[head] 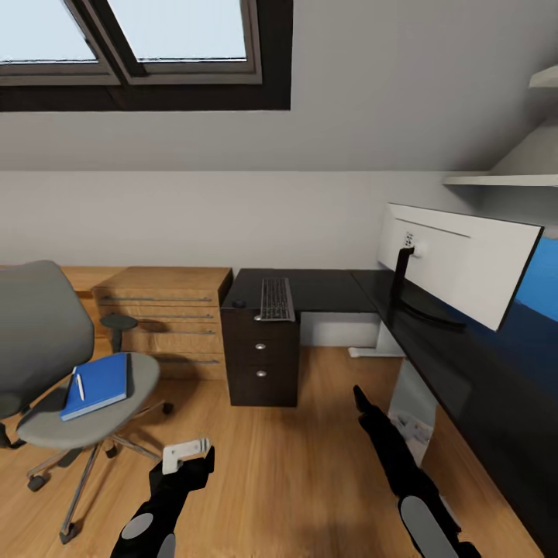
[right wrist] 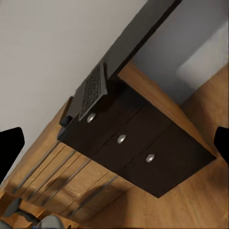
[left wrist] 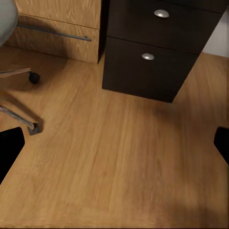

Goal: In the bedroom, organize the workspace by keeping the computer under the desk, ensuring the monitor is on the desk, placing the keyboard on the desk next to the monitor, placing the mouse on the desk next to the keyboard, moving the folder from the swivel chair onto the desk next to the mouse, stacking the notebook on top of the folder with the pen on top of the notebook, and positioning the swivel chair next to the desk.

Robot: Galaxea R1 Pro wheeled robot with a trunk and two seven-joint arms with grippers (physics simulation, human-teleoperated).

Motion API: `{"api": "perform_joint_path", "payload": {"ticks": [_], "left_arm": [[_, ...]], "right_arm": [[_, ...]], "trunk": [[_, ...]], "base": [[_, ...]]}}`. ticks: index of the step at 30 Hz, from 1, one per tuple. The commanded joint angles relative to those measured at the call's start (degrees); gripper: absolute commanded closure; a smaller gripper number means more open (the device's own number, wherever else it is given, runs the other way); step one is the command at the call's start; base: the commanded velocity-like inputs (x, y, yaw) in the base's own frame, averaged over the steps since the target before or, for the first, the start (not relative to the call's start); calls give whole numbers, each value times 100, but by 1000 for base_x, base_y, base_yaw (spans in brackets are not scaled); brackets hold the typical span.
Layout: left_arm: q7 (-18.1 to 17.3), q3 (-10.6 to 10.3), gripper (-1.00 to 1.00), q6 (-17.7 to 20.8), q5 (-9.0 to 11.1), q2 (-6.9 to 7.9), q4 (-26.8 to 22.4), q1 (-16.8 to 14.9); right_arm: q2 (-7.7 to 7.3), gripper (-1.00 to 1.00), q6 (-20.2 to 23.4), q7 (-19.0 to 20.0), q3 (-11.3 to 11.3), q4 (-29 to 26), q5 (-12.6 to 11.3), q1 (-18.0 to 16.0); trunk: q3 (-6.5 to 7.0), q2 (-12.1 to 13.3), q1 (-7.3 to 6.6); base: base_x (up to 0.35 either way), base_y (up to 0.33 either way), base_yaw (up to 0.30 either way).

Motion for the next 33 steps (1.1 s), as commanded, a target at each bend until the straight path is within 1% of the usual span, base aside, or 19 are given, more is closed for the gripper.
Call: {"api": "perform_joint_path", "payload": {"ticks": [1,2,3,4,6,7,8,9,11,12,14,15,17,19,21,22,28,33], "left_arm": [[51,-9,-100,21,59,1,-8,-4],[53,-9,-100,20,57,1,-8,-3],[56,-9,-100,19,56,-1,-10,-4],[59,-9,-100,19,55,-3,-9,-3],[61,-9,-100,19,55,-4,-9,-1],[63,-9,-100,19,56,-5,-8,-1],[63,-9,-100,18,57,-6,-8,-1],[64,-9,-100,18,57,-6,-8,-1],[63,-9,-100,18,60,-5,-8,-1],[61,-9,-100,21,62,-3,-9,-3],[59,-7,-100,27,65,-1,-12,-3],[58,-5,-100,31,72,-2,-16,-1],[61,-3,-100,33,75,-4,-21,-1],[67,-4,-100,39,78,-11,-29,-3],[69,-6,-100,41,79,-15,-33,-1],[73,-8,-100,46,79,-22,-40,0],[82,-1,-100,48,70,-18,-47,-1],[83,11,-100,49,64,-16,-51,-2]], "right_arm": [[-11,-100,-62,-244,33,-74,58,-5],[-15,-100,-56,-616,50,-178,262,-5],[-16,-100,-38,-780,60,-218,364,-5],[-18,-100,28,-1057,88,-278,575,-5],[-19,-100,132,-1266,112,-323,805,-5],[-20,-100,257,-1412,127,-363,1051,-5],[-20,-100,328,-1465,132,-382,1176,-5],[-24,-100,568,-1568,141,-436,1541,-5],[-25,-100,747,-1606,139,-460,1757,-5],[-23,-100,934,-1631,133,-476,1927,-5],[-25,-100,1123,-1647,126,-485,2045,-5],[-27,-100,1394,-1661,117,-494,2149,-5],[-30,-100,1557,-1666,98,-497,2189,-7],[-35,-100,1798,-1677,6,-501,2231,-9],[-37,-100,1879,-1680,-51,-508,2241,-9],[-38,-100,2038,-1683,-157,-515,2257,-11],[-39,-100,2097,-1682,-202,-506,2267,-14],[-33,-100,1947,-1671,-320,-504,2264,-12]], "trunk": [[-6,-3,-4],[12,37,-26],[30,77,-48],[48,117,-70],[84,197,-114],[102,237,-136],[120,277,-158],[138,318,-180],[174,398,-224],[192,438,-245],[228,518,-289],[246,558,-311],[281,638,-355],[317,719,-399],[353,799,-443],[371,839,-465],[479,1080,-597],[569,1280,-707]], "base": [[-332,-133,0],[-331,-141,0],[-331,-144,0],[-331,-149,0],[-330,-151,0],[-330,-153,0],[-330,-153,0],[-330,-148,0],[-330,-139,0],[-330,-112,0],[-331,-85,0],[-322,-39,0],[-268,-28,0],[-128,-13,0],[-72,-7,0],[-17,-2,0],[-6,-1,0],[0,0,0]]}}
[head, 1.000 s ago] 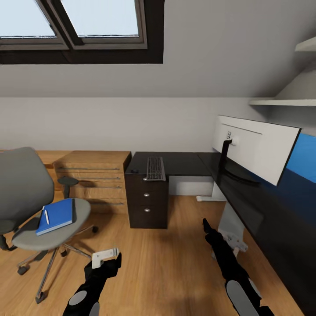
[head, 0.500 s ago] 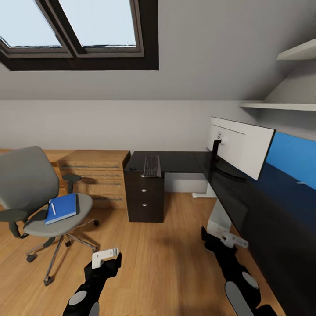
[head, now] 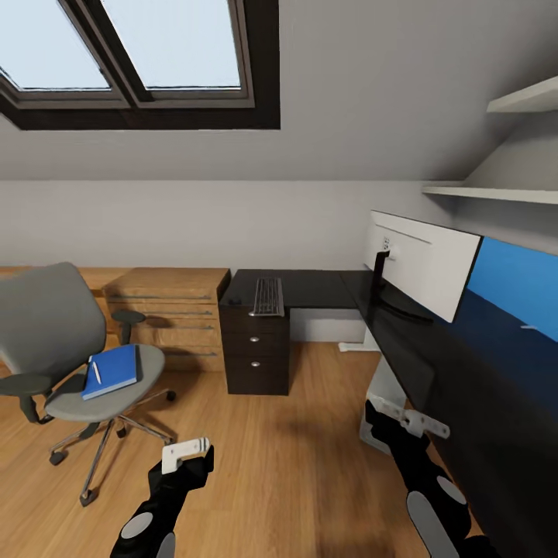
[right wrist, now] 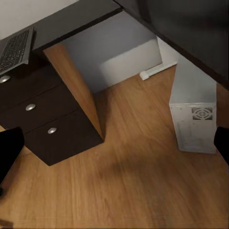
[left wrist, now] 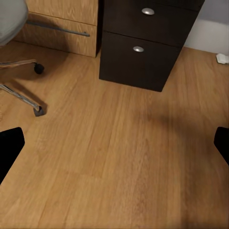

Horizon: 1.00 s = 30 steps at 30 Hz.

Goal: In the bedroom, organize the workspace by keeping the computer under the desk, ensuring the monitor is on the desk, placing the keyboard on the desk next to the monitor, placing the mouse on the desk next to the keyboard, moving the folder from the swivel chair onto the desk next to the mouse, stacking the notebook on top of the folder with the pen on top of the notebook, and positioning the swivel chair next to the desk.

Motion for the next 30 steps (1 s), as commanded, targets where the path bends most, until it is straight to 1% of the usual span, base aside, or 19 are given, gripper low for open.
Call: {"api": "perform_joint_path", "payload": {"ticks": [1,5,6,12,18,30], "left_arm": [[50,-8,-100,20,60,1,-9,-3],[50,-14,-100,21,59,2,-9,-3],[50,-16,-100,23,59,2,-6,-1],[50,-21,-100,30,55,2,-2,-3],[50,-28,-100,36,51,2,-1,-2],[50,-36,-100,42,48,2,2,-2]], "right_arm": [[-5,-100,-87,-41,-48,-9,-33,-6],[-4,-100,-327,-35,-130,-9,-35,-3],[-4,-100,-458,-34,-151,-9,-36,-3],[-9,-100,-753,-40,-181,-9,-37,-4],[-11,-100,-856,-40,-192,-9,-37,-3],[-7,-100,-888,-38,-201,-9,-37,-1]], "trunk": [[12,38,-23],[84,198,-110],[102,238,-132],[210,479,-264],[318,720,-396],[533,1201,-660]], "base": [[0,0,0],[0,0,0],[0,0,0],[-1,-1,0],[-85,-113,0],[-180,-240,0]]}}
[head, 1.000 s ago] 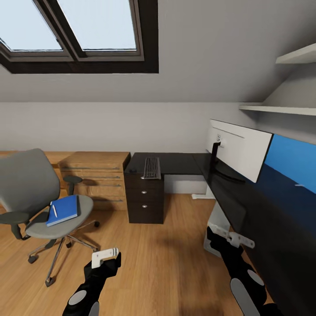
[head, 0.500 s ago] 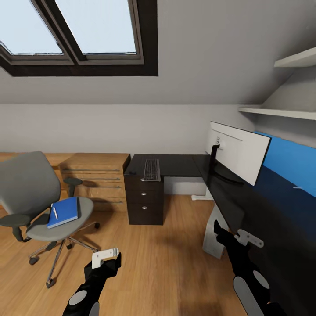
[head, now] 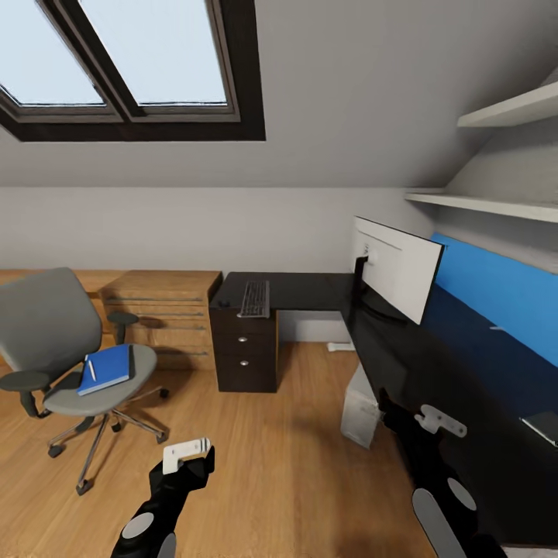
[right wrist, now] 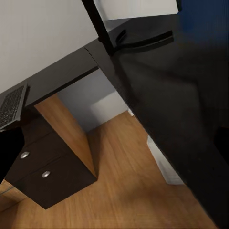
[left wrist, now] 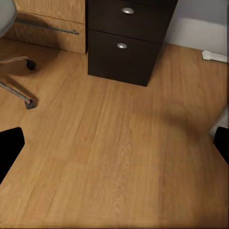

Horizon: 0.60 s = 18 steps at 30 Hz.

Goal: In the bedroom, organize the workspace by keeping the computer under the desk, ensuring the monitor is on the desk, placing the keyboard on the desk next to the monitor, placing the mouse on the desk next to the keyboard, moving the folder from the swivel chair onto the desk next to the mouse, stacking the notebook on top of the folder with the pen on top of the notebook, and positioning the swivel chair next to the desk.

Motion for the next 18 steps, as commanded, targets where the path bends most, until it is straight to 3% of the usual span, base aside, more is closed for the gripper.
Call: {"api": "perform_joint_path", "payload": {"ticks": [1,18], "left_arm": [[50,-8,-100,22,61,0,-10,-4],[50,-8,-100,22,54,0,-6,-2]], "right_arm": [[-6,-100,21,-43,12,-9,-19,-6],[-1,-100,11,-33,-4,-9,-19,-4]], "trunk": [[12,37,-24],[317,719,-398]], "base": [[-194,-260,0],[-191,-261,0]]}}
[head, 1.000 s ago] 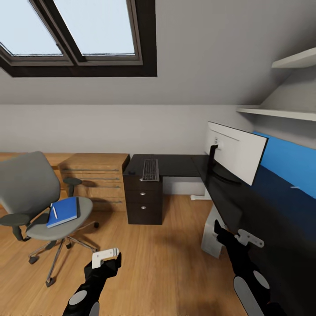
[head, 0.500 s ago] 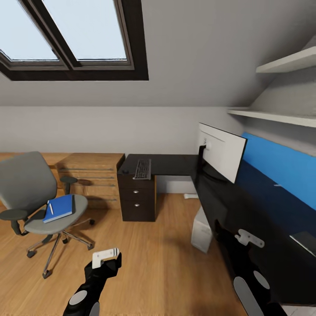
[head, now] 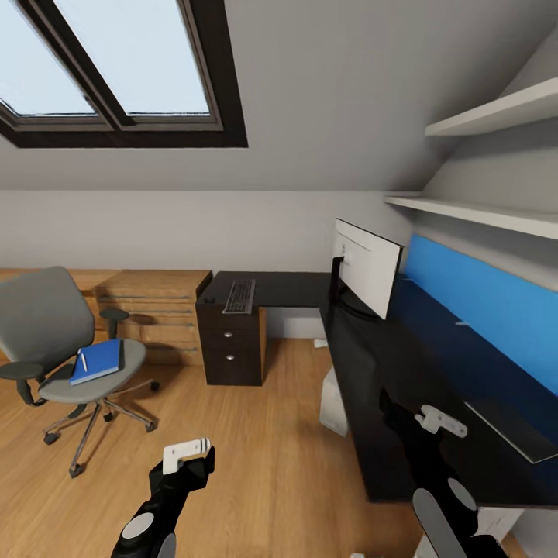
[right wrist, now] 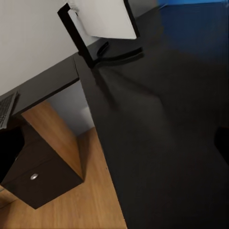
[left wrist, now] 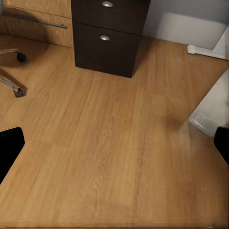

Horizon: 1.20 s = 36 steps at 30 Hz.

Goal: In the bedroom, organize the workspace by keeping the computer under the desk, ensuring the monitor is on the desk, placing the keyboard on the desk next to the monitor, placing the mouse on the desk next to the keyboard, moving the folder from the swivel chair onto the desk next to the mouse, stacking the notebook on top of the folder with the pen on top of the notebook, and positioning the swivel chair next to the desk.

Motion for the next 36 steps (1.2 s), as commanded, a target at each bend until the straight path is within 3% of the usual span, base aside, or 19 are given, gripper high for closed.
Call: {"api": "perform_joint_path", "payload": {"ticks": [1,18,30,36], "left_arm": [[50,-8,-100,22,61,0,-9,-4],[50,-7,-100,22,66,0,-7,-5],[50,7,-100,22,70,2,-12,-5],[50,35,-100,12,83,11,-30,-5]], "right_arm": [[-7,-100,21,-42,12,-9,-19,-4],[-8,-100,21,-38,20,-9,-19,-5],[-8,-100,21,-38,21,-9,-19,-8],[-19,-100,21,-38,21,-9,-18,-4]], "trunk": [[12,37,-24],[317,719,-398],[532,1200,-661],[532,1200,-661]], "base": [[-184,-262,0],[-134,-279,0],[2,-238,0],[18,-16,0]]}}
